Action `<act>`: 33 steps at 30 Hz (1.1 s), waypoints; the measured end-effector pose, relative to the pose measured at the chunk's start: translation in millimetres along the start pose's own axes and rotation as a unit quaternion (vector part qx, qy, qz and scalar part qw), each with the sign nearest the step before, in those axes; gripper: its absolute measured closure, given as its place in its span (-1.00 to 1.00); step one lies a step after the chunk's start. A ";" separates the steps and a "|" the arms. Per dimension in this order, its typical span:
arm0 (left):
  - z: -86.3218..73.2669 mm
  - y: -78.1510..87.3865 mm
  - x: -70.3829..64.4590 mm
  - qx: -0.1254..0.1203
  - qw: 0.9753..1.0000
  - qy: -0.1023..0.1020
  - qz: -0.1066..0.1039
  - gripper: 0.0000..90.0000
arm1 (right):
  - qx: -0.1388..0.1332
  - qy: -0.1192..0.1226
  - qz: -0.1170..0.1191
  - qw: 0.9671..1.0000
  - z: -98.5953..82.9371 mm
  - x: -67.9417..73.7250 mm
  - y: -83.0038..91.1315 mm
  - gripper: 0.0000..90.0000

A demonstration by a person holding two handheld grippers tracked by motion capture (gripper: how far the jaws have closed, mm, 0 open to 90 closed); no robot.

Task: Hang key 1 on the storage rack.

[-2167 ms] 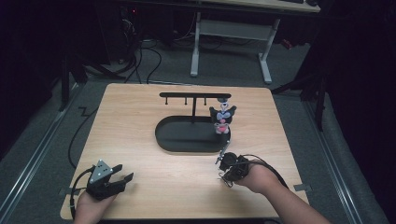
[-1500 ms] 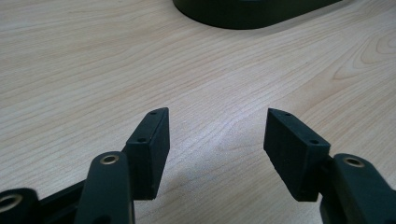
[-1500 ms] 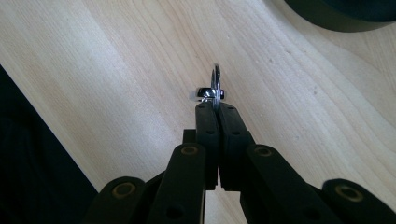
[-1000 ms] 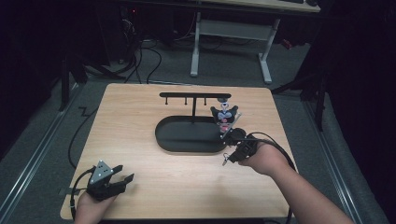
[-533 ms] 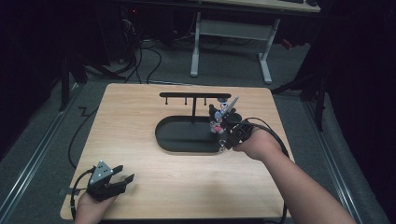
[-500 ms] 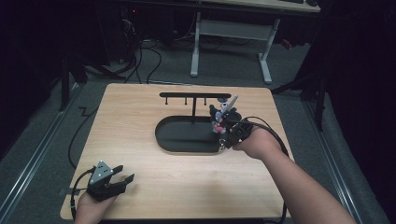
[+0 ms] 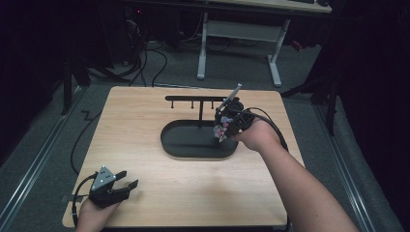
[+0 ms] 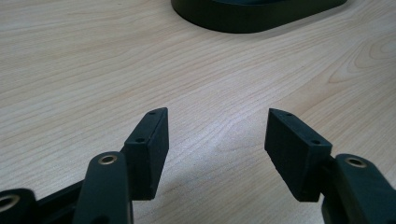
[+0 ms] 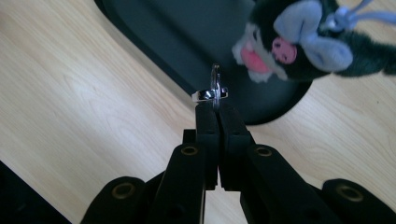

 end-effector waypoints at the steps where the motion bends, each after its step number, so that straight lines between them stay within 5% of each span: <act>1: -0.1 -0.1 -0.2 0.000 1.000 -0.001 0.000 -0.09 | -0.004 0.003 0.000 1.000 3.1 -1.4 0.1 0.98; 22: 0.2 -2.4 1.4 0.003 1.000 -0.003 -0.003 -0.09 | -0.012 -0.013 0.028 0.999 53.1 -9.4 13.4 0.98; 33: -0.4 -2.8 2.7 0.003 1.000 -0.002 -0.002 -0.10 | 0.000 -0.005 0.024 1.000 70.7 -17.8 8.1 0.98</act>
Point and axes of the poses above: each handheld gripper's, and its own axes: y roughly backward along the jaws, z roughly out of its top, x roughly to its left, the point moved 10 cm from there along -y, roughly forward along the jaws, and after that the axes turned 5 degrees about x, right-handed, at the moved point
